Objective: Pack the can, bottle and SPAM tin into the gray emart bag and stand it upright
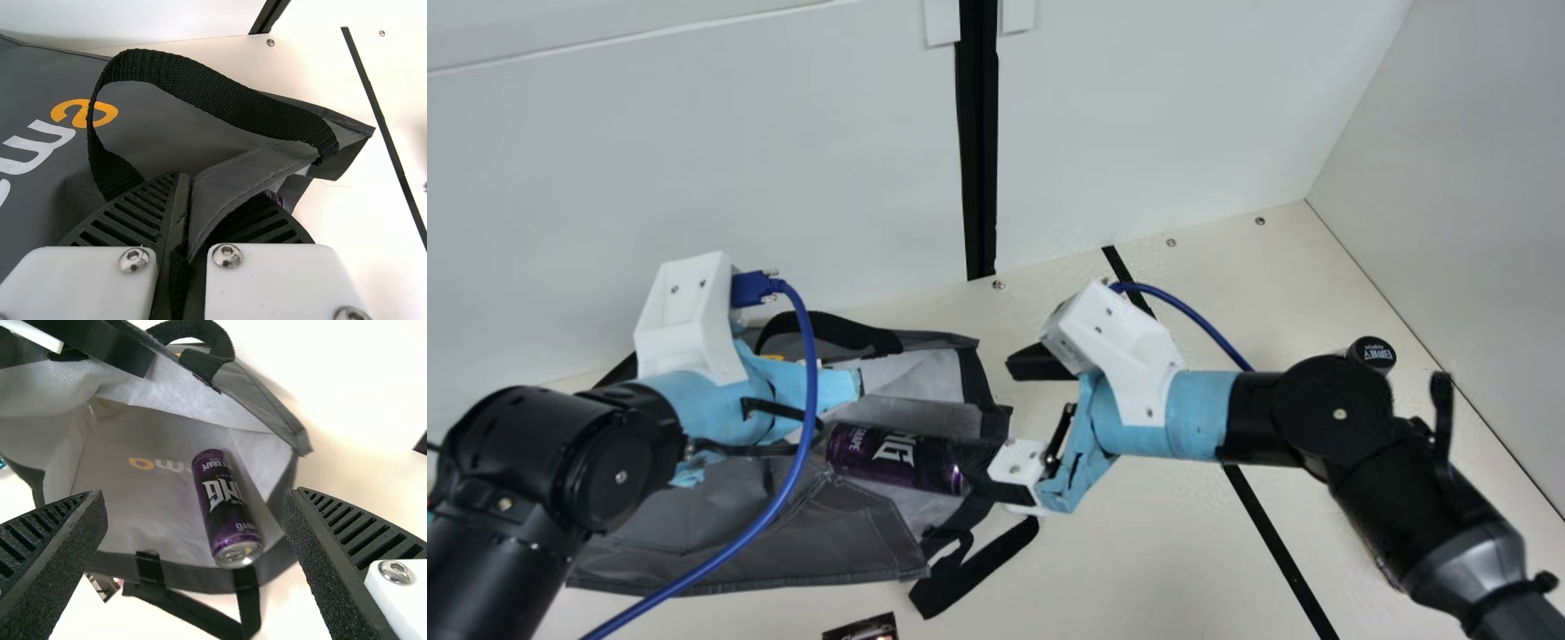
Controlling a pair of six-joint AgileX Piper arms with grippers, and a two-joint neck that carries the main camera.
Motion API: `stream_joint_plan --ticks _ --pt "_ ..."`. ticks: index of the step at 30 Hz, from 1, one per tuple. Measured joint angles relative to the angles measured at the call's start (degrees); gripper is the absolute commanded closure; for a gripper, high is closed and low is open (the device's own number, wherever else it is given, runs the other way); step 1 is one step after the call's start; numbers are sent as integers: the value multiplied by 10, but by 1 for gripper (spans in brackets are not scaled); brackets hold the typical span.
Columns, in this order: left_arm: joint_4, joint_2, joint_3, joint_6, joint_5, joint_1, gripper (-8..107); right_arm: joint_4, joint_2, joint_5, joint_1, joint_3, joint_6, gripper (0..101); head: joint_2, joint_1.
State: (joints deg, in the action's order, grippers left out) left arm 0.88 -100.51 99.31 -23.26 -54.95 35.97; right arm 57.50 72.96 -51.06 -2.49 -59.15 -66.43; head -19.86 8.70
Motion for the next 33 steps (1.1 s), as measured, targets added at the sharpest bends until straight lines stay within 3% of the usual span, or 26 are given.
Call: stream_joint_plan --ticks 9,17,33 --pt "0 0 0 0 0 0 107 -30 -28 -46 -62 -11 7 6 0 0" --pt "0 0 0 0 0 0 107 -64 -47 -61 -106 -22 30 6 -1 -1" --pt "0 0 0 0 0 0 107 -199 -94 -16 -144 -37 154 6 -1 0"
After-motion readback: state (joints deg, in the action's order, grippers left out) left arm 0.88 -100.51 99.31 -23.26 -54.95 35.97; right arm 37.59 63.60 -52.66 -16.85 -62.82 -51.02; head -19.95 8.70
